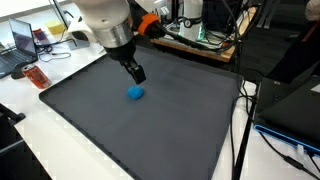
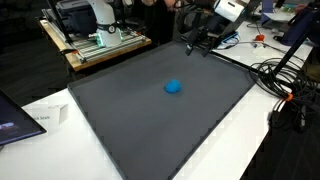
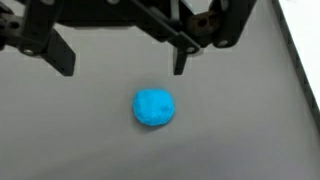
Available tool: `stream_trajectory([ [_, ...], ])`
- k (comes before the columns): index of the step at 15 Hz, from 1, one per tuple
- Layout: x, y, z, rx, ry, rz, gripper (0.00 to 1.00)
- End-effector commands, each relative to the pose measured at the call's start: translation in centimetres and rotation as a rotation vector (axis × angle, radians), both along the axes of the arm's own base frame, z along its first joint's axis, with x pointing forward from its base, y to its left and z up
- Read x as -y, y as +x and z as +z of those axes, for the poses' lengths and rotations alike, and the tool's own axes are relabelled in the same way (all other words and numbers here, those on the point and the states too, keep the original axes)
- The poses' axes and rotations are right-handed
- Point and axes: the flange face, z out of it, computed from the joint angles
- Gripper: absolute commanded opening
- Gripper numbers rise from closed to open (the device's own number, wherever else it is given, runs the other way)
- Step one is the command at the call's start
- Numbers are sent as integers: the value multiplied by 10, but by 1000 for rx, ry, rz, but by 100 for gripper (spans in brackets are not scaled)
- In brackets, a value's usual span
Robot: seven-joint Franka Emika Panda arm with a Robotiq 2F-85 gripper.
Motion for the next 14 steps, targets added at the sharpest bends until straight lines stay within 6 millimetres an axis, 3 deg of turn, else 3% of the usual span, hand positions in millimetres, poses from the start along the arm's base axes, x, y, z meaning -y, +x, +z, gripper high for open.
stream_trajectory([
  [1, -17, 5, -5, 31, -85, -42, 100],
  [9, -60, -11, -13, 126, -193, -91, 100],
  [14, -71, -32, -32, 193, -178, -80, 100],
])
